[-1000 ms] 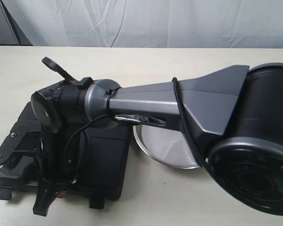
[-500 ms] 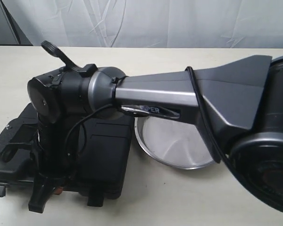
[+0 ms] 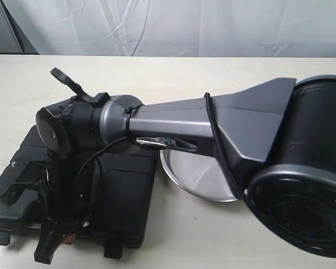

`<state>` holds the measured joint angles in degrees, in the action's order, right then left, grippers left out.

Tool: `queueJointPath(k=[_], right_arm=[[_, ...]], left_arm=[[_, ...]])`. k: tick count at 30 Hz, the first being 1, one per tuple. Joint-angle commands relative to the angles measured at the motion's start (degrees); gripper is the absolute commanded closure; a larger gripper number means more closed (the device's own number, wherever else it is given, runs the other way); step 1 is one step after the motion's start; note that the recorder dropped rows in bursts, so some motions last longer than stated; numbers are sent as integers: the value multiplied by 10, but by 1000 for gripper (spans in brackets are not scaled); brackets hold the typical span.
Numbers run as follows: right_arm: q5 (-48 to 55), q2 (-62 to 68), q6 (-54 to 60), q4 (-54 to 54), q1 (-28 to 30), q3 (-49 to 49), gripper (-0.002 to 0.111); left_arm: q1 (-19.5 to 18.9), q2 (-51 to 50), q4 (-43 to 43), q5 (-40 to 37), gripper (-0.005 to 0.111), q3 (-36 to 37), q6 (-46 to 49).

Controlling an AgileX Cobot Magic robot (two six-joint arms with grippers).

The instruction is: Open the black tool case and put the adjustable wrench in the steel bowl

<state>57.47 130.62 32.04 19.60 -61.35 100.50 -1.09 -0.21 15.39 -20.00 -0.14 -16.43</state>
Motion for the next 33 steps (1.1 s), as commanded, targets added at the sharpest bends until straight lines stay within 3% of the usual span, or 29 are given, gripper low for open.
queueJointPath(k=[1, 33], right_arm=[[-2, -4, -5, 17, 1, 2, 109], [8, -11, 1, 18, 1, 2, 109]], left_arm=[[-1, 2, -3, 7, 107, 1, 0], [-1, 2, 11, 7, 107, 1, 0]])
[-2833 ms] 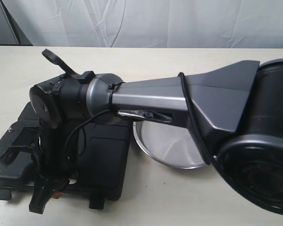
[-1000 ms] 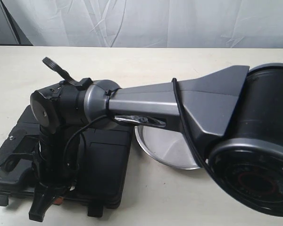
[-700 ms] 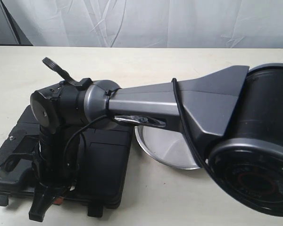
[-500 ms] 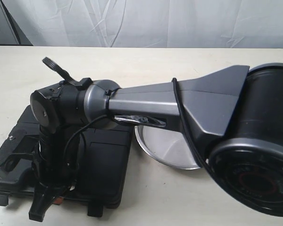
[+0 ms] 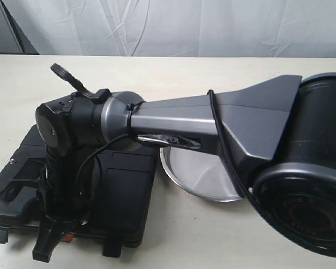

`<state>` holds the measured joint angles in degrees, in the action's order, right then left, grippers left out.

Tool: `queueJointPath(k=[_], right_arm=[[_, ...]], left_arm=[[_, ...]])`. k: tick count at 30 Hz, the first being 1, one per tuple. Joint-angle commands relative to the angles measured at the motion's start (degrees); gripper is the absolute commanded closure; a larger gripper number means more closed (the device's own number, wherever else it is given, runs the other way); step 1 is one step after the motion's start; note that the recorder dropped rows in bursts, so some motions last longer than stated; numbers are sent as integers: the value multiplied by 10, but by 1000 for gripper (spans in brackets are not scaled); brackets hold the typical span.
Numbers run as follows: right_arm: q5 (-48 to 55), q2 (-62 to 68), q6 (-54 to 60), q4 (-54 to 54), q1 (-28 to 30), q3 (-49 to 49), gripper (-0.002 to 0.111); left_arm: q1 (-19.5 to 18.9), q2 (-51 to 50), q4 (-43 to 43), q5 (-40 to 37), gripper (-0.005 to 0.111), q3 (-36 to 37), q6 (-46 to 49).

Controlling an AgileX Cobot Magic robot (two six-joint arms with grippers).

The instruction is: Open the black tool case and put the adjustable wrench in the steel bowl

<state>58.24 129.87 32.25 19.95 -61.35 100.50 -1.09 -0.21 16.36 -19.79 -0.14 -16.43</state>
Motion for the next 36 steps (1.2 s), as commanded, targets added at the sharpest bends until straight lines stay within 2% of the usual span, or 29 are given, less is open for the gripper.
queueJointPath(k=[1, 3, 5, 8, 9, 12, 15, 16, 20, 24, 25, 29, 36], right_arm=[[0, -4, -1, 15, 1, 2, 109], [-2, -4, -1, 15, 1, 2, 109], [-5, -4, -1, 13, 1, 2, 104], [-5, -4, -1, 13, 1, 2, 79], [-6, -4, -1, 13, 1, 2, 77], [-7, -4, -1, 13, 1, 2, 81], [-7, -4, -1, 13, 1, 2, 109], [-8, -4, -1, 12, 1, 2, 108], [-10, -4, -1, 12, 1, 2, 91], [-15, -4, -6, 11, 1, 2, 68], [-16, -4, -10, 10, 1, 2, 65], [-18, -4, -10, 10, 1, 2, 69], [-20, -3, -10, 10, 1, 2, 90]], left_arm=[[-1, 2, 3, 5, 107, 1, 0], [-1, 2, 3, 5, 107, 1, 0], [-1, 2, 3, 5, 107, 1, 0], [-1, 2, 3, 5, 107, 1, 0], [-1, 2, 3, 5, 107, 1, 0], [-1, 2, 2, 5, 107, 1, 1], [-1, 2, 2, 5, 107, 1, 1], [-1, 2, 2, 5, 107, 1, 1], [-1, 2, 2, 5, 107, 1, 1], [-1, 2, 2, 5, 107, 1, 1], [-1, 2, 2, 5, 107, 1, 1], [-1, 2, 2, 5, 107, 1, 1], [-1, 2, 2, 5, 107, 1, 1]])
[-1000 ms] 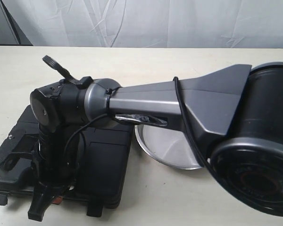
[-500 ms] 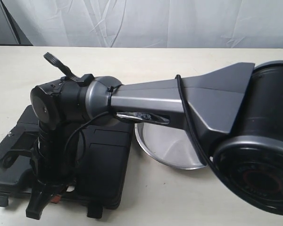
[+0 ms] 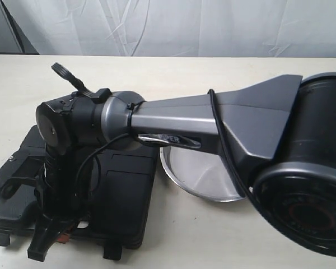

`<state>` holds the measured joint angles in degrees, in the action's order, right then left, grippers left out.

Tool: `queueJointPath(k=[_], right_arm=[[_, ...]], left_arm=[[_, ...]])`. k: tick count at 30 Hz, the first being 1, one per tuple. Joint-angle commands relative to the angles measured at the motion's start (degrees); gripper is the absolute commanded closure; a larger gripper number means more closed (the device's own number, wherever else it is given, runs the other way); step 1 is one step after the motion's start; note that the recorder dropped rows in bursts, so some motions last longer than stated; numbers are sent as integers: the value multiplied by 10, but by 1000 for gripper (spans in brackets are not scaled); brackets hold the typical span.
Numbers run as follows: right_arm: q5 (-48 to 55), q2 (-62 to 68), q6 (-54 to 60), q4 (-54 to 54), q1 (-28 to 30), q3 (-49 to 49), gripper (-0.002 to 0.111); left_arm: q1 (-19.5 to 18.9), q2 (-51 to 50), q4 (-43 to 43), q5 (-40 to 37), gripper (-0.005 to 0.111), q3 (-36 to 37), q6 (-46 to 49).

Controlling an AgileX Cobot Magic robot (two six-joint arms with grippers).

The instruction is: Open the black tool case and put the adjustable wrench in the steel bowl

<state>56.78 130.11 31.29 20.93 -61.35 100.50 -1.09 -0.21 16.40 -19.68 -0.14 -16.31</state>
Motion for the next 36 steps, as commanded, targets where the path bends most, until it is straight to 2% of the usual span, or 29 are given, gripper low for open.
queueJointPath(k=[1, 3, 7, 9, 15, 36], right_arm=[[-6, -5, 0, 0, 1, 2, 90], [-7, -5, 0, 0, 1, 2, 85], [-14, -5, -3, -12, 1, 2, 66], [-19, -5, -16, -24, 1, 2, 62], [-20, -5, -24, -39, 1, 2, 65], [-6, -11, -42, -42, -1, 2, 65]], left_arm=[[-1, 2, 2, 4, 107, 1, 0], [-1, 2, 2, 4, 107, 1, 0], [-1, 2, 2, 4, 107, 1, 0], [-1, 2, 2, 4, 107, 1, 0], [-1, 2, 2, 4, 107, 1, 0], [-1, 2, 2, 4, 107, 1, 0]])
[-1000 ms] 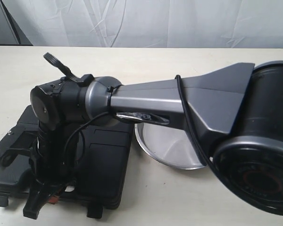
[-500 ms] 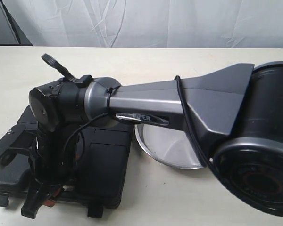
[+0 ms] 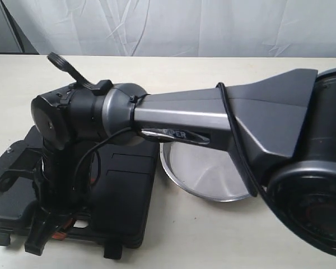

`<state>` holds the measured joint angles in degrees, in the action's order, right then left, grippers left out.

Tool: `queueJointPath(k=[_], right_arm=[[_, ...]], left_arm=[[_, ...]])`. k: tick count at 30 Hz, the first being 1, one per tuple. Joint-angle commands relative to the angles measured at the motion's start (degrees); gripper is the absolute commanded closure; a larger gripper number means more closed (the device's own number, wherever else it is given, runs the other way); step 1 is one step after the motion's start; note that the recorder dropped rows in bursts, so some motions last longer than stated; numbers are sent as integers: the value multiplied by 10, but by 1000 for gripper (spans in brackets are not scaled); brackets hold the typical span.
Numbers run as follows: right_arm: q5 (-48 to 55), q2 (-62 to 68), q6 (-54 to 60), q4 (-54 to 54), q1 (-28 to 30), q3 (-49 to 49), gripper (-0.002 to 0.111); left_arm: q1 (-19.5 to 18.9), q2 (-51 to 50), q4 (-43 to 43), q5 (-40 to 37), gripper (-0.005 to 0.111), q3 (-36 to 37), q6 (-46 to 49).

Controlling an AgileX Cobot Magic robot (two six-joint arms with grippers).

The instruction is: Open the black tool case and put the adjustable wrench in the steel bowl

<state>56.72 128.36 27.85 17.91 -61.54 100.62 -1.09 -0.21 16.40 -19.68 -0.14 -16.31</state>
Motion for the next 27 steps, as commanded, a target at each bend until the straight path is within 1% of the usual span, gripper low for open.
queueJointPath(k=[1, 9, 10, 12, 16, 17, 27], right_arm=[[-3, 12, -7, -12, 1, 1, 65], [-5, 25, -7, -8, 1, 1, 65], [-6, 25, -7, -8, 1, 1, 66], [-6, 25, -7, -9, 1, 1, 74], [-3, 25, -8, -9, 1, 1, 106], [-2, 25, -8, -9, 1, 1, 108], [10, 25, -8, -2, 1, 1, 108]], left_arm=[[-1, 2, 2, 4, 107, 1, 0], [-1, 2, 2, 4, 107, 1, 0], [-1, 2, 2, 4, 107, 1, 0], [-1, 2, 2, 4, 107, 1, 0], [-1, 2, 2, 4, 107, 1, 0], [-1, 2, 2, 4, 107, 1, 0], [-1, 2, 2, 4, 107, 1, 0]])
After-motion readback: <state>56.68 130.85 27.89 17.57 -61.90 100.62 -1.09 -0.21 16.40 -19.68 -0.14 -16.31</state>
